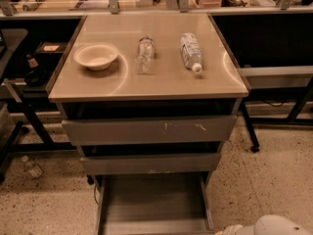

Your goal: Close bottom drawer

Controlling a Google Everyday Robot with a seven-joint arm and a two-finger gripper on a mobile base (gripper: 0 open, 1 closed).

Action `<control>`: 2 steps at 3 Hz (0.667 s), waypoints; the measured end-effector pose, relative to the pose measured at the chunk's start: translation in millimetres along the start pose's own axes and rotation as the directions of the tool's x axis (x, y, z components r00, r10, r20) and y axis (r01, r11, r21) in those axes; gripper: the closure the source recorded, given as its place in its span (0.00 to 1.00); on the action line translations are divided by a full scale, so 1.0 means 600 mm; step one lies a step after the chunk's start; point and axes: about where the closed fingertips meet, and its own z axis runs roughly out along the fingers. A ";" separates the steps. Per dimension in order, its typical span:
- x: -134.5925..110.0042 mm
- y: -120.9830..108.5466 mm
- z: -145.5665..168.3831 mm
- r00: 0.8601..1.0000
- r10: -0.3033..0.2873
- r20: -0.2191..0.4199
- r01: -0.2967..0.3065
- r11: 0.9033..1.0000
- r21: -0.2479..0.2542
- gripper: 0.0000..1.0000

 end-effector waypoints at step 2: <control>0.010 -0.011 0.037 1.000 0.020 0.003 -0.021 1.000 0.014 1.00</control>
Offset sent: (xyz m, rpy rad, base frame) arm 0.0188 0.0108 -0.0925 -0.0125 -0.0069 -0.1018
